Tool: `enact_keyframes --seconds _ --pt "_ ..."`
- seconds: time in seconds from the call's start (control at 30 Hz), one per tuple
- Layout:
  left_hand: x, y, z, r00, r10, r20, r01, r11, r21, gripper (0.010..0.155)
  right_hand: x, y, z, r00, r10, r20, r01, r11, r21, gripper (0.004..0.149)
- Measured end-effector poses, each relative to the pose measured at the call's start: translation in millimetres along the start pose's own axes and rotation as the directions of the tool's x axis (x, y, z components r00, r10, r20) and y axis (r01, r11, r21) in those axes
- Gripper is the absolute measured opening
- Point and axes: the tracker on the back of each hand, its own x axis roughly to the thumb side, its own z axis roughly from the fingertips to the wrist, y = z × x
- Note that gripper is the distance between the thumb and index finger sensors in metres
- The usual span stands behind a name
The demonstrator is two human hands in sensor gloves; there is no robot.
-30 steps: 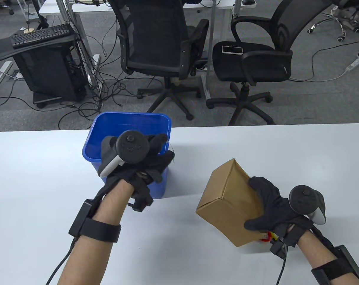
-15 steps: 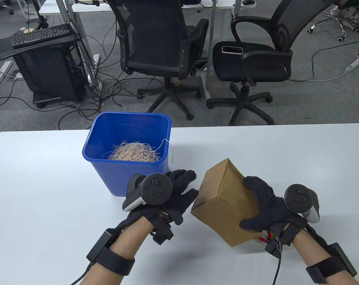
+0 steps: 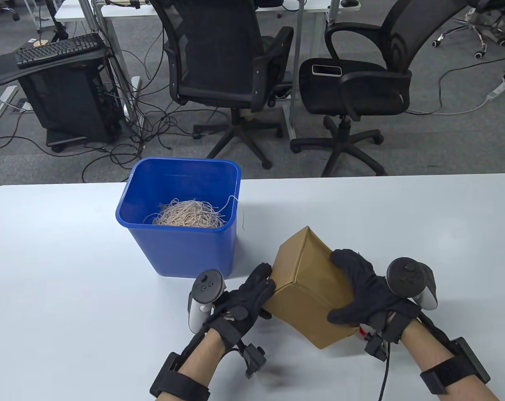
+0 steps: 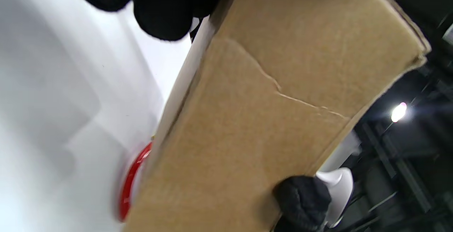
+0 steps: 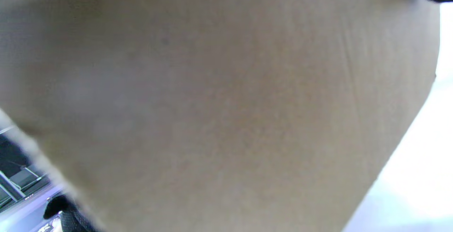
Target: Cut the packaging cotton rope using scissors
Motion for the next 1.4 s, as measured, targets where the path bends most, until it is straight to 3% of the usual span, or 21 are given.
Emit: enact_keyframes --seconds 0.07,0.17,0.27,0.37,0.43,0.5,0.6,0.67,0.73,0.8,0.87,0.9,0.93,1.0,1.07,1.13,1.23,1.4 --pt "-13 -6 2 0.984 0.176 -0.006 -0.176 0.984 -0.02 0.094 3 2 -4 1.0 0.012 0.017 -0.012 1.0 -0.003 0.124" --pt "-31 -11 7 0.915 0.398 -0.069 -0.4 0.916 -0.015 0.095 11 3 -10 0.998 0.061 0.028 -0.063 0.997 0.054 0.122" --pt "-47 -13 10 0.869 0.485 -0.096 -0.488 0.873 -0.007 0.09 20 6 -16 0.993 0.118 0.029 -0.121 0.983 0.134 0.114" --pt "-53 -15 13 0.837 0.538 -0.099 -0.54 0.842 0.003 0.088 34 10 -20 0.953 0.302 0.028 -0.301 0.928 0.219 0.11" --pt "-54 -17 13 0.829 0.552 -0.09 -0.554 0.833 0.005 0.089 45 14 -23 0.915 0.401 0.042 -0.4 0.891 0.216 0.101" --pt "-54 -25 13 0.823 0.561 -0.093 -0.566 0.824 -0.038 0.091 56 22 -25 0.88 0.468 0.082 -0.475 0.873 0.113 0.093" --pt "-56 -29 13 0.805 0.59 -0.057 -0.591 0.807 0.001 0.091 62 28 -25 0.844 0.52 0.134 -0.529 0.847 0.047 0.085" --pt "-55 -28 13 0.807 0.589 -0.043 -0.589 0.808 0.004 0.091 68 37 -19 0.816 0.543 0.199 -0.535 0.839 -0.093 0.078" --pt "-54 -26 11 0.816 0.577 -0.019 -0.577 0.817 0.018 0.09 78 51 -10 0.688 0.681 0.251 -0.624 0.732 -0.273 0.071" --pt "-53 -27 11 0.804 0.595 0.002 -0.595 0.803 0.019 0.09 84 65 -7 0.582 0.766 0.275 -0.682 0.643 -0.349 0.07" --pt "-52 -29 11 0.788 0.616 0.01 -0.616 0.788 0.008 0.09 86 77 -8 0.512 0.824 0.241 -0.759 0.566 -0.322 0.081" --pt "-52 -32 11 0.777 0.629 0.008 -0.629 0.777 -0.002 0.09 87 87 -12 0.483 0.839 0.251 -0.809 0.537 -0.239 0.101" --pt "-51 -34 11 0.761 0.649 0.011 -0.649 0.761 -0.005 0.09 87 94 -12 0.456 0.873 0.175 -0.856 0.484 -0.181 0.117" --pt "-51 -37 12 0.752 0.659 0.007 -0.659 0.752 0.003 0.09 90 108 -14 0.331 0.939 0.095 -0.936 0.339 -0.097 0.133" --pt "-50 -37 13 0.762 0.648 0.009 -0.648 0.762 0.005 0.09 94 114 -15 0.22 0.974 0.059 -0.963 0.227 -0.148 0.139" --pt "-48 -34 13 0.779 0.627 0.017 -0.627 0.779 0.008 0.09 98 123 -14 0.216 0.976 -0.003 -0.966 0.213 -0.144 0.138" --pt "-49 -29 14 0.778 0.627 0.032 -0.628 0.778 0.023 0.089 100 128 -13 0.186 0.982 0.04 -0.952 0.19 -0.239 0.133" --pt "-53 -29 16 0.773 0.634 0.011 -0.634 0.773 0.027 0.09 107 119 -16 0.225 0.969 0.105 -0.941 0.244 -0.236 0.131"
